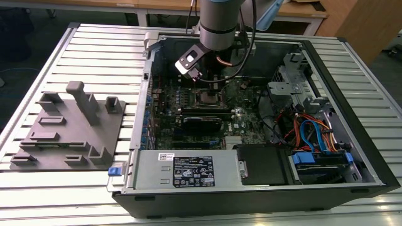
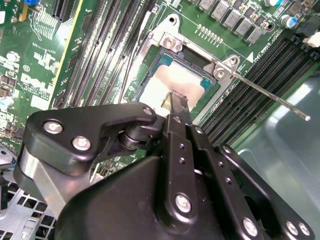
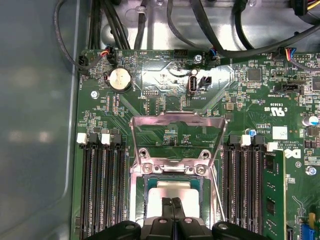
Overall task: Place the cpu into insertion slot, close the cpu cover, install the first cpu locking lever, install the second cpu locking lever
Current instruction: 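Close the cpu cover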
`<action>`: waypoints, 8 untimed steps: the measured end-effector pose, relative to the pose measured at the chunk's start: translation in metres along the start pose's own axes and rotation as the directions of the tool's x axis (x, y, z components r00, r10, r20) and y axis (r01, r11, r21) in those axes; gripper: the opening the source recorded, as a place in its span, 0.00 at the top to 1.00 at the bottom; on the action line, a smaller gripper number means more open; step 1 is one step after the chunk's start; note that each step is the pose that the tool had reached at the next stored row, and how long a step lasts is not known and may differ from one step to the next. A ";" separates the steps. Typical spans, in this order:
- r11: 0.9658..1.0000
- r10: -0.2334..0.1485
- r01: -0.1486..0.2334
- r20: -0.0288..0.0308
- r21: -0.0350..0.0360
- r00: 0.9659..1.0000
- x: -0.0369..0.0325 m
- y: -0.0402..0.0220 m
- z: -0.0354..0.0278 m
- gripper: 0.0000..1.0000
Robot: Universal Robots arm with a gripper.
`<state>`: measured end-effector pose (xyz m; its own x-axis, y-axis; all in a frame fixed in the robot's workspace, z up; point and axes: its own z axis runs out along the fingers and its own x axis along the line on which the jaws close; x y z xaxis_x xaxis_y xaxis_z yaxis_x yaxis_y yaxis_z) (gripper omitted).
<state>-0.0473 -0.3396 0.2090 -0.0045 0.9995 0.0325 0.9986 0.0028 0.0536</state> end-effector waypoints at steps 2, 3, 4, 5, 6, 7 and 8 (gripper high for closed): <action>1.000 0.000 0.000 0.000 0.000 1.000 0.0001 0.0001 -0.0016 0.89; 1.000 0.000 0.000 0.000 0.000 1.000 0.0001 0.0001 -0.0029 0.89; 1.000 0.000 0.000 0.000 0.000 1.000 0.0001 0.0002 -0.0041 0.89; 1.000 0.000 0.000 0.000 0.000 1.000 0.0002 0.0003 -0.0053 0.89; 1.000 0.000 0.000 0.000 0.000 1.000 0.0002 0.0003 -0.0067 0.89; 1.000 0.000 0.000 0.000 0.000 1.000 0.0003 0.0004 -0.0081 0.89; 1.000 0.000 0.000 0.000 0.000 1.000 0.0003 0.0005 -0.0094 0.89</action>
<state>-0.0474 -0.3397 0.2184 -0.0045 0.9995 0.0324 0.9986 0.0028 0.0532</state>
